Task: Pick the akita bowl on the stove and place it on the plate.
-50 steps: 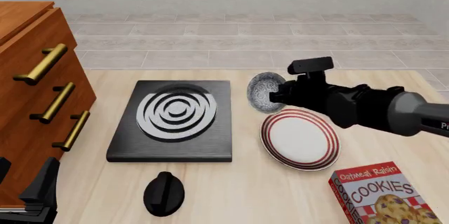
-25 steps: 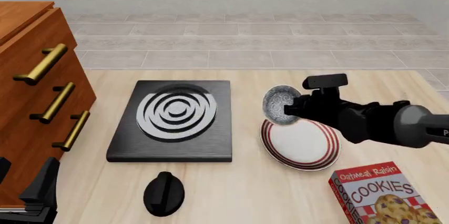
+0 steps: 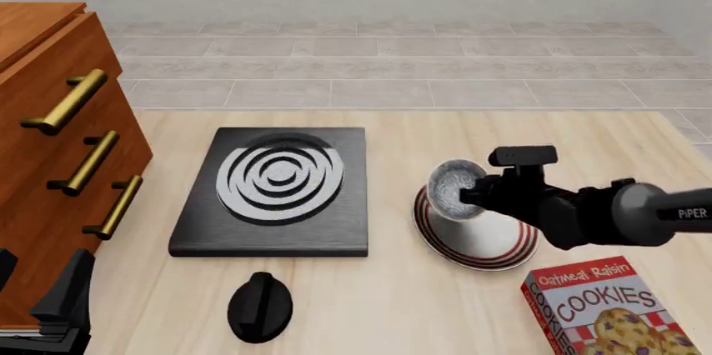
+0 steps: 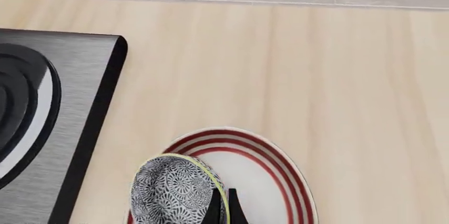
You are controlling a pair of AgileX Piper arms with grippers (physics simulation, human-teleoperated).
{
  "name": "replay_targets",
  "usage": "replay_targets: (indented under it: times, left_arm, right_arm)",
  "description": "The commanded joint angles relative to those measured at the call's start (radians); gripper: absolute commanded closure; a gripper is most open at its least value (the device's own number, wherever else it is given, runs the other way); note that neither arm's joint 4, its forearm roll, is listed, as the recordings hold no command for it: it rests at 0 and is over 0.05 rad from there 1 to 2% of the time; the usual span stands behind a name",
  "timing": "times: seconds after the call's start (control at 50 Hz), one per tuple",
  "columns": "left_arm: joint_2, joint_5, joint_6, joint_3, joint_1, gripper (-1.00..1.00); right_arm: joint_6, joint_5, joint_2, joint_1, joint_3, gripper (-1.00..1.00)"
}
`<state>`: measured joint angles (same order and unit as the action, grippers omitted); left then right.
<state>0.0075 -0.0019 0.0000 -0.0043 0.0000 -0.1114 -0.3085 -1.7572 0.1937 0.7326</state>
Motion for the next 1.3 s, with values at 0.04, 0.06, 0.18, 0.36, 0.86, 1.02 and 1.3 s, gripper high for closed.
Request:
replay_targets:
  times: [0.04, 0.06, 0.18, 0.36, 0.86, 1.02, 1.3]
  left_arm:
    - [0.0, 0.0, 0.0, 0.0, 0.0, -1.0]
    - [0.0, 0.0, 0.0, 0.0, 0.0, -1.0]
    - [0.0, 0.0, 0.0, 0.0, 0.0, -1.0]
    - [0.0, 0.0, 0.0, 0.0, 0.0, -1.0]
    - [0.0, 0.0, 0.0, 0.0, 0.0, -1.0]
    - [0.0, 0.0, 0.0, 0.0, 0.0, -1.0]
    - [0.0, 0.0, 0.0, 0.0, 0.0, -1.0]
  right_arm:
    - [-0.011, -0.053, 0.004, -0.016, -0.056, 1.0]
    - [-0.01, -0.059, -0.001, -0.019, -0.058, 1.0]
    - [-0.008, -0.085, -0.017, -0.025, -0.079, 1.0]
    - [-0.006, -0.095, -0.016, -0.03, -0.097, 1.0]
    - [0.015, -0.131, -0.047, -0.063, -0.111, 1.0]
    - [0.015, -0.145, -0.072, -0.066, -0.115, 1.0]
    - [0.009, -0.155, -0.026, -0.064, -0.134, -1.0]
